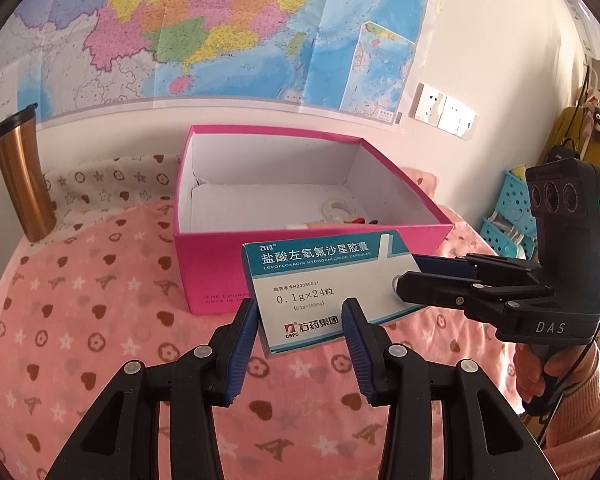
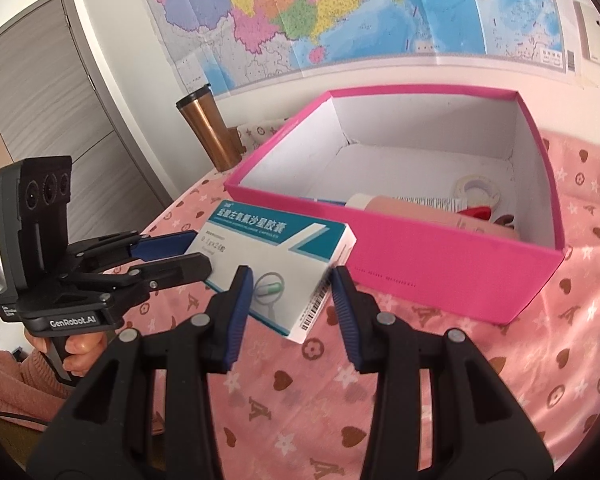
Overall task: Organize rigid objects
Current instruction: 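Carry the medicine box over the magenta box and lower it inside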
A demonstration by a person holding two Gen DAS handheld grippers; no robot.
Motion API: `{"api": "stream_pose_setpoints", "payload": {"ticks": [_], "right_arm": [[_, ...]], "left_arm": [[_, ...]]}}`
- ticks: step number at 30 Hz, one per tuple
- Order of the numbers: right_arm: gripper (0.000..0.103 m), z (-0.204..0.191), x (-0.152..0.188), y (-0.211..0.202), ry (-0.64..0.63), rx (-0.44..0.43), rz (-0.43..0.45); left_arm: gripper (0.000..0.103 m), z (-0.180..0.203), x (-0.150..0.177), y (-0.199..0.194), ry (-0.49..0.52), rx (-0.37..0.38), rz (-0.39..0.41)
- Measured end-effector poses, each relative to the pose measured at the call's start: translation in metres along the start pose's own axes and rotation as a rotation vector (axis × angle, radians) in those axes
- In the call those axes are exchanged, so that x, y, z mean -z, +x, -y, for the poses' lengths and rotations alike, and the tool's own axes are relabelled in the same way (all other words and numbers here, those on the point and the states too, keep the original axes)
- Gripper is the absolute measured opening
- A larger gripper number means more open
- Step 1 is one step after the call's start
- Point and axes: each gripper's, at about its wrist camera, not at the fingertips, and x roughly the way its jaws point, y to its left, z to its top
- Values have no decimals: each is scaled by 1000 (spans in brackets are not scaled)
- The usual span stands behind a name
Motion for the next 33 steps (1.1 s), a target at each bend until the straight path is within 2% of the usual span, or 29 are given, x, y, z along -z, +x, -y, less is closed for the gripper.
{"api": "stream_pose_setpoints", "payload": {"ticks": [13,33], "right_arm": [[44,3,-16,-4,-11,7,36],[44,6,-39,-2,-28,19,67]], "left_arm": [[43,-2,-18,1,5,6,27],[43,-4,-39,5,26,-23,67]]}}
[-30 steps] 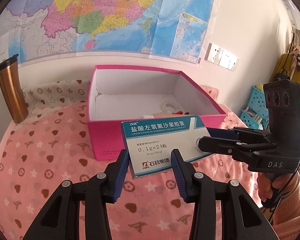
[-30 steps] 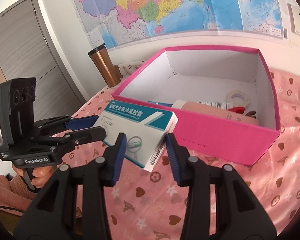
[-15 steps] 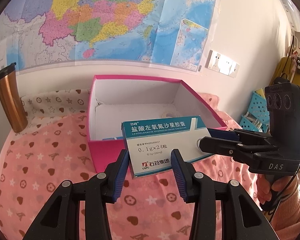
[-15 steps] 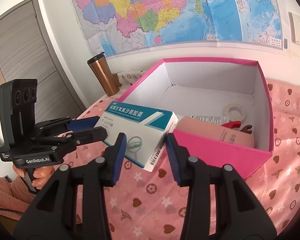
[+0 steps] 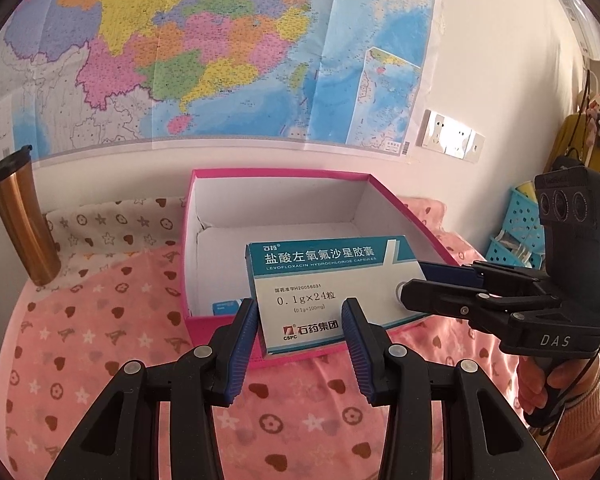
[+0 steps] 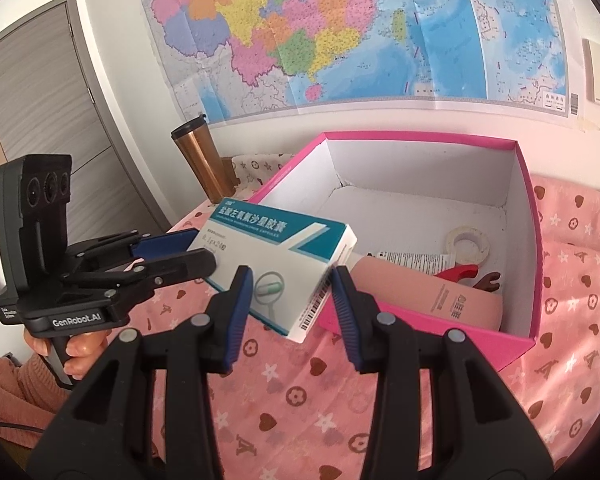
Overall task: Organize rigid objects
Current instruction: 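Carry the medicine box over the magenta box and lower it inside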
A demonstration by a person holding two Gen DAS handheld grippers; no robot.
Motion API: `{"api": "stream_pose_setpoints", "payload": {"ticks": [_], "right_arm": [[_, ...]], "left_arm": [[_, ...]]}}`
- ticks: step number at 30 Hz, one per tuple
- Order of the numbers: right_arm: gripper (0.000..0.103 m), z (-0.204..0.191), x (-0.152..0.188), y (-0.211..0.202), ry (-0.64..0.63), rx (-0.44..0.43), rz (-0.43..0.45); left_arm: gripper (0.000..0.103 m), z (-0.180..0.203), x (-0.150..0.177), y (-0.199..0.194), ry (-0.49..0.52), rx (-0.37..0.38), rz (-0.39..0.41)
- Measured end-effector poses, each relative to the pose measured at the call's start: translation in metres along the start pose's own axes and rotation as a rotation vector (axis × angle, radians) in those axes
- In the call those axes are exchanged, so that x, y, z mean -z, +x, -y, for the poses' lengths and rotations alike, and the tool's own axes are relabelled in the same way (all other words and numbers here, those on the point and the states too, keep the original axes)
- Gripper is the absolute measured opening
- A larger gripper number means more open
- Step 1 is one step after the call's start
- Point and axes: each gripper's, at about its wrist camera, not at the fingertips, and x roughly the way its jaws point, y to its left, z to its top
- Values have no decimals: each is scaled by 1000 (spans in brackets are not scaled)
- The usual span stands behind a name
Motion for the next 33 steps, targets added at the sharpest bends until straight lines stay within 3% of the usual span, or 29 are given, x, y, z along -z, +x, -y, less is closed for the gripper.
{"api": "stream_pose_setpoints", "payload": {"ticks": [33], "right_arm": [[44,6,-11,11,14,10,-3]], "left_arm": [[43,-10,-16,12,-6,-18,14]]}}
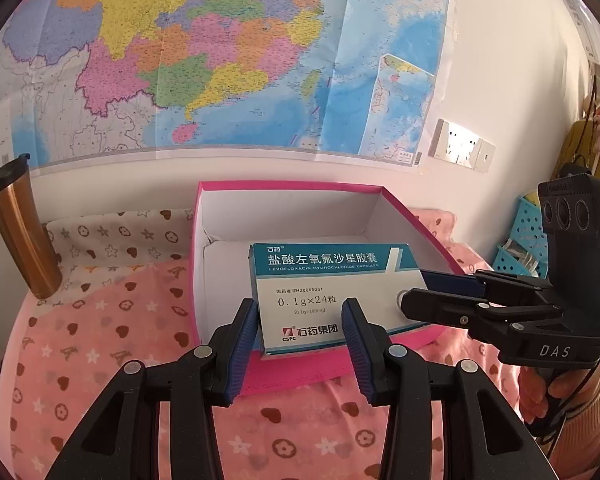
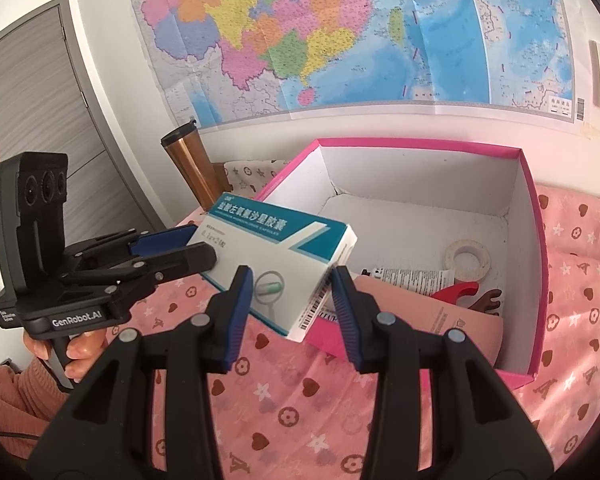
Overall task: Organize rigid objects
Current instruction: 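Carry the medicine box over the magenta box and lower it inside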
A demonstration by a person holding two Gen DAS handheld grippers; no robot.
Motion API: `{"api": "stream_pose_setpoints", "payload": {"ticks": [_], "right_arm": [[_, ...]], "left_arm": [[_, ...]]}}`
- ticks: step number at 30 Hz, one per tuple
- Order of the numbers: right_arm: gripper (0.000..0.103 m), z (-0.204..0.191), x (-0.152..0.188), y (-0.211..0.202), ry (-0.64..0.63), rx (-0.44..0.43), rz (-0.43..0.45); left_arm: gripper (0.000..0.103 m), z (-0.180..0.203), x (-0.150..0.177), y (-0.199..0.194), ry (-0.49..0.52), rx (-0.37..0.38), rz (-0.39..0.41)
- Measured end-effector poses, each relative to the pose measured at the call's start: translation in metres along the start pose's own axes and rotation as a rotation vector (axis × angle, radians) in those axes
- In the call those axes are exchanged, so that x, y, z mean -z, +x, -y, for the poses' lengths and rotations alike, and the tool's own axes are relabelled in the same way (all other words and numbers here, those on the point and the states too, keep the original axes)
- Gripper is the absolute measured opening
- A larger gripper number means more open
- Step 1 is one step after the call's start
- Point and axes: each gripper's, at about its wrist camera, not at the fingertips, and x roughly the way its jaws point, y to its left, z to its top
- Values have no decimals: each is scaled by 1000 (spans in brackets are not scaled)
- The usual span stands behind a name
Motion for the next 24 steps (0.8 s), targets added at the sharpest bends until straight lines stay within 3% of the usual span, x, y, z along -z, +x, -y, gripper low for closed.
{"api": "stream_pose_setpoints", "payload": {"ticks": [24], "right_arm": [[44,5,-6,9,1,2,-6]], "left_arm": [[43,-6,-2,12,-16,-14,-13]]}}
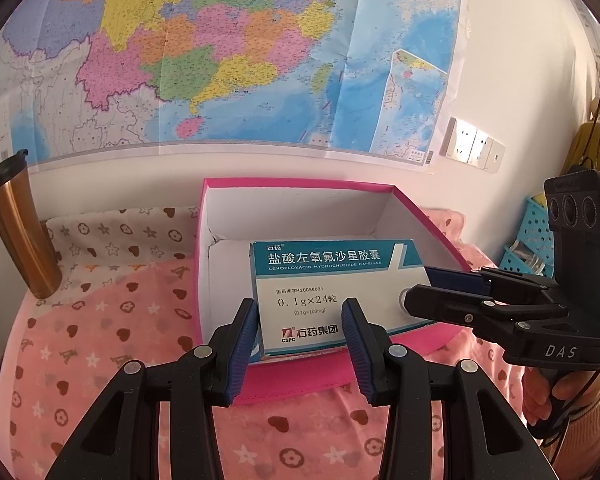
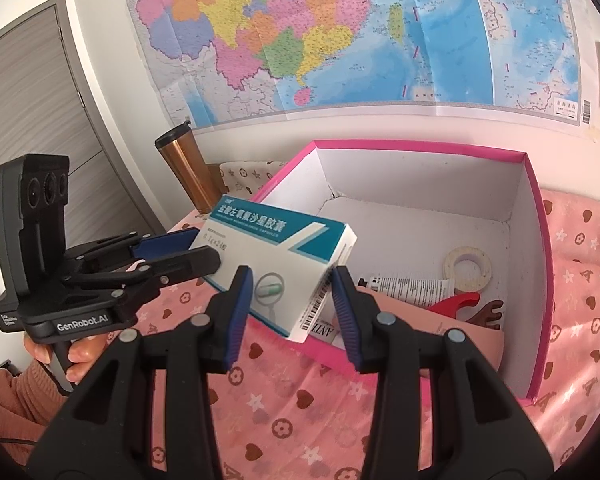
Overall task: Organize rigid objects
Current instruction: 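Carry the medicine box over the magenta box and lower it inside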
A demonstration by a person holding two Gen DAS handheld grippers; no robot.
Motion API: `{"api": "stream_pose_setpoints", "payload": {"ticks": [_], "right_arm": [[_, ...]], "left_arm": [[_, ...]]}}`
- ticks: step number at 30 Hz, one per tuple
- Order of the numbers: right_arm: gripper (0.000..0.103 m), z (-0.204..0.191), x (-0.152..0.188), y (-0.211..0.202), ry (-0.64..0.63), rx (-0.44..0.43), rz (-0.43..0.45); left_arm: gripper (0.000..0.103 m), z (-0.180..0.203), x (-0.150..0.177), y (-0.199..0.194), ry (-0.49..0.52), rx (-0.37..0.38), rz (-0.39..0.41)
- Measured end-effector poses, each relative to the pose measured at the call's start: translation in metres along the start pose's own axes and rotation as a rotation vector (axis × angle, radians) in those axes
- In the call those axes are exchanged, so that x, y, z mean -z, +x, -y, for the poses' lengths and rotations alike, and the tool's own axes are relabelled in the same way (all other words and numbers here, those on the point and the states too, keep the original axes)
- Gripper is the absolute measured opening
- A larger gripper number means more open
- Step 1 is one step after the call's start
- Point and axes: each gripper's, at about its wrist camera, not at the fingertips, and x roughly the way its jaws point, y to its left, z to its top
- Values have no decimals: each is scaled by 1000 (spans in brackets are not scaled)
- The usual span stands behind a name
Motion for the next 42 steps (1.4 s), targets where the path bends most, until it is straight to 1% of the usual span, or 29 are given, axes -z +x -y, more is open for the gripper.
{"api": "stream_pose_setpoints", "payload": {"ticks": [23,42], "right_arm": [[44,3,-1,2,9,4,-8],[44,6,-3,16,23,6,-39]], "left_arm": [[43,-4,-3,11,-6,-6,-17],[43,-11,-3,23,-20,-20,-46]]}}
